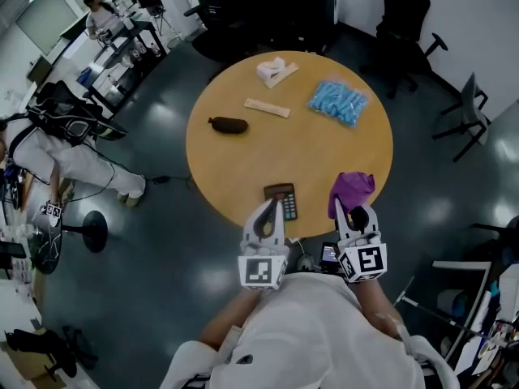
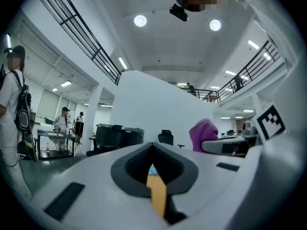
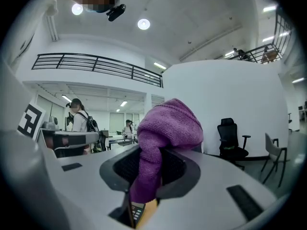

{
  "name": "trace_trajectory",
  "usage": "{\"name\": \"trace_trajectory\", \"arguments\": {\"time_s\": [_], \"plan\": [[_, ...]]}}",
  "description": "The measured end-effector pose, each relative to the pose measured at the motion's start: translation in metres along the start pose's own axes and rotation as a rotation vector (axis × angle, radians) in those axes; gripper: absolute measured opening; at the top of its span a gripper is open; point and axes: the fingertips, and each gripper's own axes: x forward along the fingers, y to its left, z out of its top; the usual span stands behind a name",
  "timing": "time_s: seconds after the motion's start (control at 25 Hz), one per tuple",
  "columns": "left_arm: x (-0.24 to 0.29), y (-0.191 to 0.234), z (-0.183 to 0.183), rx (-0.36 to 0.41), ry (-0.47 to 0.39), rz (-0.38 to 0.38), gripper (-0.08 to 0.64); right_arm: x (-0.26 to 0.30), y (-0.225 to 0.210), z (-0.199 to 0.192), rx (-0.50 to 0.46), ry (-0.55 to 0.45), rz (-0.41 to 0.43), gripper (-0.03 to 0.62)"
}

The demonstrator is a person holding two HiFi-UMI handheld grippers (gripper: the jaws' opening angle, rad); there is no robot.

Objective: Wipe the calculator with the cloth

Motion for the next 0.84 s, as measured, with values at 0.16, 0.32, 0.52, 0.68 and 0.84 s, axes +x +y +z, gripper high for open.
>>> {"name": "trace_trajectory", "arguments": {"time_s": [0.16,0.32,0.52,0.68,0.84], "plan": [[-0.0016,-0.0002,0.0033,0.002,-0.004,-0.007,0.006,-0.0003,-0.0028,0.0009,-0.007,0.002,0.0,0.1],[-0.0021,-0.0029,0.0054,-0.01,-0.001,-0.013,0.006,-0.003,-0.0023,0.001,-0.011,0.001,0.001,0.1],[-0.0028,-0.0069,0.0032,-0.022,-0.003,-0.022,0.006,-0.0043,-0.0009,-0.0014,-0.016,0.001,0.011,0.098],[-0.0034,-0.0094,0.0098,-0.02,-0.013,-0.029,0.006,-0.0056,0.0015,-0.0016,-0.017,0.003,0.013,0.1],[-0.007,-0.0096,0.0082,-0.05,0.006,-0.021,0.006,-0.0079,0.0044,-0.003,-0.014,0.004,0.017,0.098]]}}
